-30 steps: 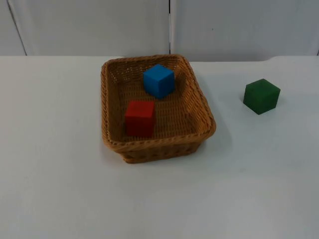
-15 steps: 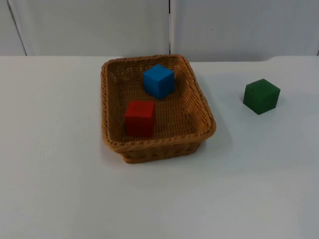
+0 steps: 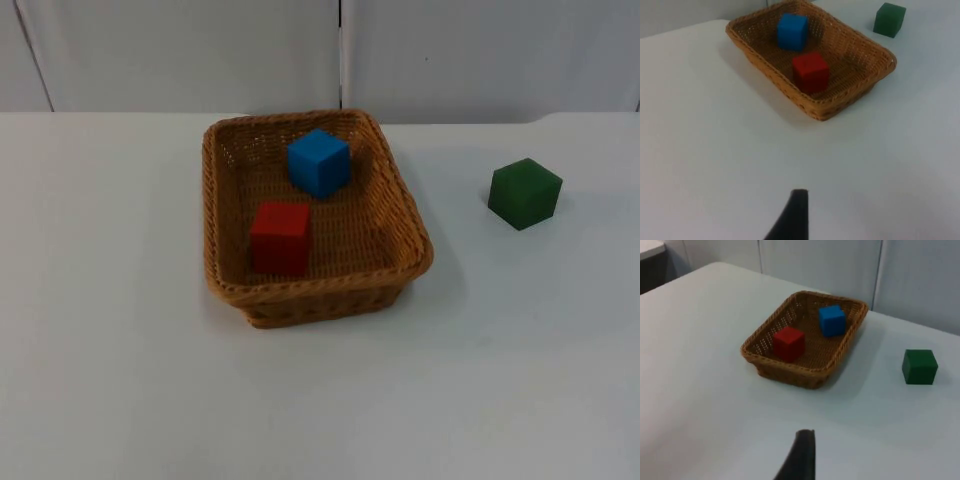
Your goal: Pick up one cube with each hand and place exactly two cubes into the same basket, leaving the remaining cube outside.
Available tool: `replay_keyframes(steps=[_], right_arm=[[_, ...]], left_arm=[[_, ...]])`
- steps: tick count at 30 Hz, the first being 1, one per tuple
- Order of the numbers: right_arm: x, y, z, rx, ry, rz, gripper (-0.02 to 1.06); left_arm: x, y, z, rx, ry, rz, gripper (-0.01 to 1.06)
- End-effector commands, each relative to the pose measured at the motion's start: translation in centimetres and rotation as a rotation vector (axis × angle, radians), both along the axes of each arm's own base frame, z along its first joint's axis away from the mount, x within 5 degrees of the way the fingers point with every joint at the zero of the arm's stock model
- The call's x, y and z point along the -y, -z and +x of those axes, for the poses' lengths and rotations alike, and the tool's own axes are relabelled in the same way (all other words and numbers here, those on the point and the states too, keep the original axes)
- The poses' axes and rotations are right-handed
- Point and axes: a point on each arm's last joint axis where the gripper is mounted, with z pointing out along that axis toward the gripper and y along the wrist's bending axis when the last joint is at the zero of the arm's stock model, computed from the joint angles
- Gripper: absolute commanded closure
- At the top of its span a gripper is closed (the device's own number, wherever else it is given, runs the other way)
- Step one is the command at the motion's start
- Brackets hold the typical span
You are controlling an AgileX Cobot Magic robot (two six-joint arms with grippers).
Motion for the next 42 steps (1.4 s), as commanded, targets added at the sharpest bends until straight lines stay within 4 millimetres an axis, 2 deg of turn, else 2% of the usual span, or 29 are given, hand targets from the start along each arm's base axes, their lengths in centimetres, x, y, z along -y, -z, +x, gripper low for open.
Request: replay_keyframes(steps=[1, 5, 7, 22, 24, 26, 27, 28, 29, 42], right_arm=[[0.2, 0.3, 0.0, -0.026, 0.02, -0.007, 0.27], [0.4, 1.7, -0.1, -0.126, 0.036, -0.085, 0.27], [0.4, 1.9, 0.1, -0.136, 0.056, -0.072, 0.27], [0.5, 1.9, 0.2, -0.137, 0.07, -0.07, 0.26], [0.5, 1.9, 0.2, -0.137, 0.07, -0.07, 0.2], [0.6, 1.9, 0.2, -0.134, 0.074, -0.075, 0.07], [0.6, 1.9, 0.2, -0.134, 0.074, -0.075, 0.07], [0.6, 1.9, 0.2, -0.134, 0.074, -0.075, 0.0], [0.6, 1.9, 0.2, -0.134, 0.074, -0.075, -0.01], [0.6, 1.9, 0.2, -0.134, 0.074, -0.075, -0.01]], left_arm=[[0.0, 0.1, 0.0, 0.0, -0.002, 0.002, 0.17], [0.0, 0.1, 0.0, 0.0, -0.002, 0.002, 0.17], [0.0, 0.1, 0.0, 0.0, -0.002, 0.002, 0.17], [0.0, 0.1, 0.0, 0.0, -0.002, 0.002, 0.17], [0.0, 0.1, 0.0, -0.002, -0.004, -0.002, 0.17], [0.0, 0.1, 0.0, -0.002, -0.004, -0.002, 0.09], [0.0, 0.1, 0.0, -0.002, -0.004, -0.002, 0.09], [0.0, 0.1, 0.0, -0.002, -0.004, -0.002, 0.03], [0.0, 0.1, 0.0, -0.002, -0.004, -0.002, 0.0], [0.0, 0.1, 0.0, 0.0, -0.002, 0.002, 0.0]])
